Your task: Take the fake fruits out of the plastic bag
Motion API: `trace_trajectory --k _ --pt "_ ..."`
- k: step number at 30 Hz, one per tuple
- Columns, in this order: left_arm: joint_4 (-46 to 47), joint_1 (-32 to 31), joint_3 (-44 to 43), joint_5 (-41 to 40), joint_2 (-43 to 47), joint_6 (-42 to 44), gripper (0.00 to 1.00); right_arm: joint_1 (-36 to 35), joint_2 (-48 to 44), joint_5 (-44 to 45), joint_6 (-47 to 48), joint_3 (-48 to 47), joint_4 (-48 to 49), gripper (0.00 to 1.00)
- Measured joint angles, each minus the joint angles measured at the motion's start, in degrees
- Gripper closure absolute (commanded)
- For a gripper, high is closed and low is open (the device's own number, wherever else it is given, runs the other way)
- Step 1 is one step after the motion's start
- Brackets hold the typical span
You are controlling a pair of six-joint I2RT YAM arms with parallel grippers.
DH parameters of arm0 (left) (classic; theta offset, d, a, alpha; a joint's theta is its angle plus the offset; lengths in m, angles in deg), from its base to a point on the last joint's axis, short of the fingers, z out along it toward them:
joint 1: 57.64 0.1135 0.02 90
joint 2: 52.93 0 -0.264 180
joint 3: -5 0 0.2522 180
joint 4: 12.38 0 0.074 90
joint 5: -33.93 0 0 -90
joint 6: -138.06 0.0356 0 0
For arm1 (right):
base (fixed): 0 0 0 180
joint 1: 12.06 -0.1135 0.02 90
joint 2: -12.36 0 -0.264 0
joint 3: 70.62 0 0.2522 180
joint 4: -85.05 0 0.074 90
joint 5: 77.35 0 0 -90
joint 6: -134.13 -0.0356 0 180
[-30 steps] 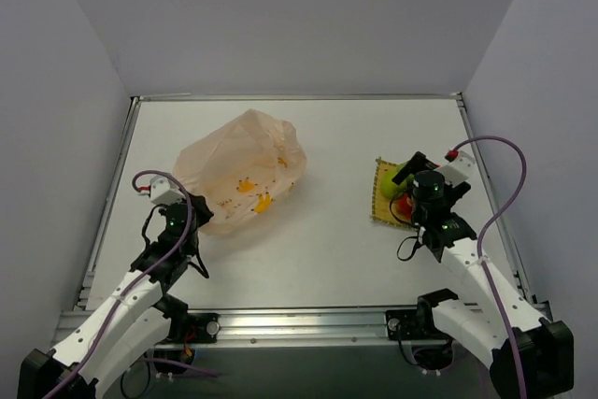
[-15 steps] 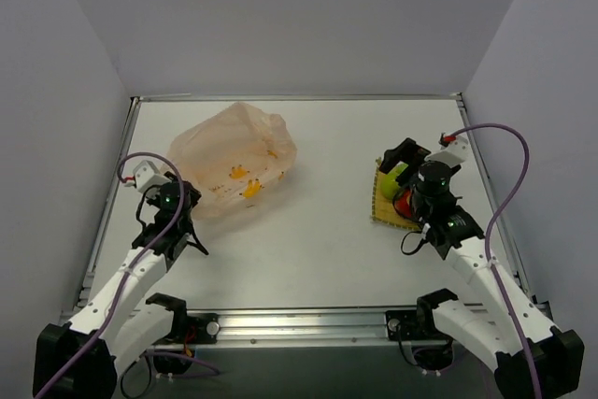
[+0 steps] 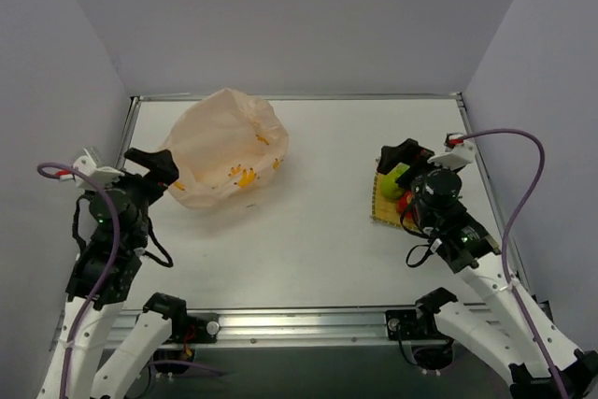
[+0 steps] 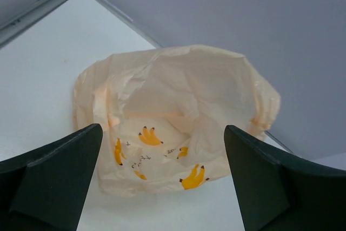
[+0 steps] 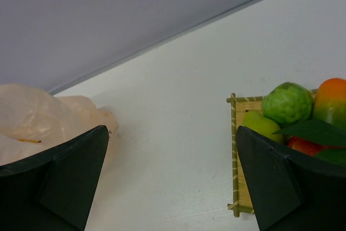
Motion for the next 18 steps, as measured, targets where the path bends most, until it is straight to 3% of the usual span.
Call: trace_trajectory --k 8,12,18 --pt "-14.3 0.0 -16.6 2.4 3.8 13.4 0.06 0.0 -16.6 6.7 2.6 -5.6 -4.0 0.00" --pt "-19.3 0.0 -15.8 2.6 6.1 19.6 0.06 0.0 -22.7 9.2 3.3 -6.4 -4.2 0.00" --pt "-22.9 0.0 -11.4 6.3 5.7 23.6 0.06 0.0 -21.5 10.1 3.4 -6.7 -5.3 0.00"
